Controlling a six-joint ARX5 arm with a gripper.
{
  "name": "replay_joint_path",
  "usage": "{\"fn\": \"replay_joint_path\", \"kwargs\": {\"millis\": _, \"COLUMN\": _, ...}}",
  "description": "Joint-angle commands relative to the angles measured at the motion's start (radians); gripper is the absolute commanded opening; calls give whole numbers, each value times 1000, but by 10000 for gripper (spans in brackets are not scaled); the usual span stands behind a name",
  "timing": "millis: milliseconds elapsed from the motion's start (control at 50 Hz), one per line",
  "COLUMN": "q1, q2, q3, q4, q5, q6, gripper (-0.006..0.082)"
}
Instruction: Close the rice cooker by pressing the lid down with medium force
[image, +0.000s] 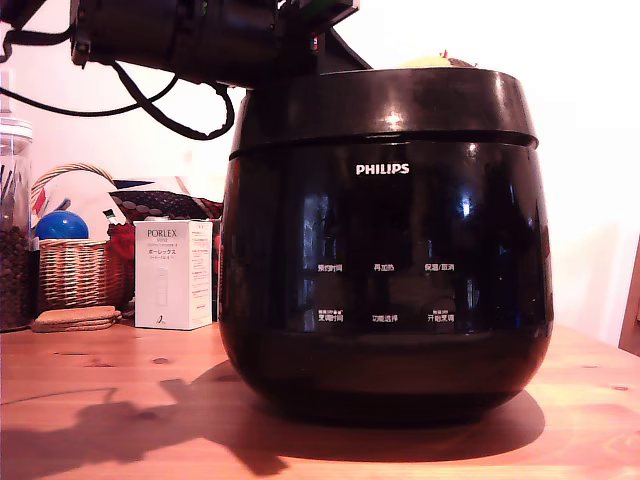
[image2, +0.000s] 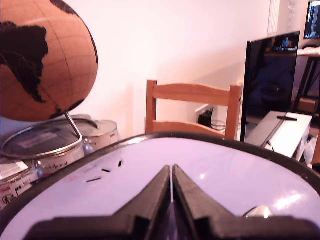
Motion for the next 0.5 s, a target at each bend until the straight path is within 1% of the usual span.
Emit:
{"fn": "replay_joint_path", "kwargs": {"millis": 0, "q1": -7, "q2": 105, "q3": -97, "q4": -124, "q5": -6, "q6": 34, "gripper": -20}}
{"fn": "replay_joint_path", "kwargs": {"millis": 140, "q1": -7, "q2": 146, "q3": -97, "q4": -161, "q5": -6, "q6": 41, "gripper": -20}}
{"fn": "replay_joint_path", "kwargs": {"millis": 480, "q1": -13, "q2": 209, "q3": -97, "q4": -119, "q5": -5, "q6": 59, "gripper": -20}}
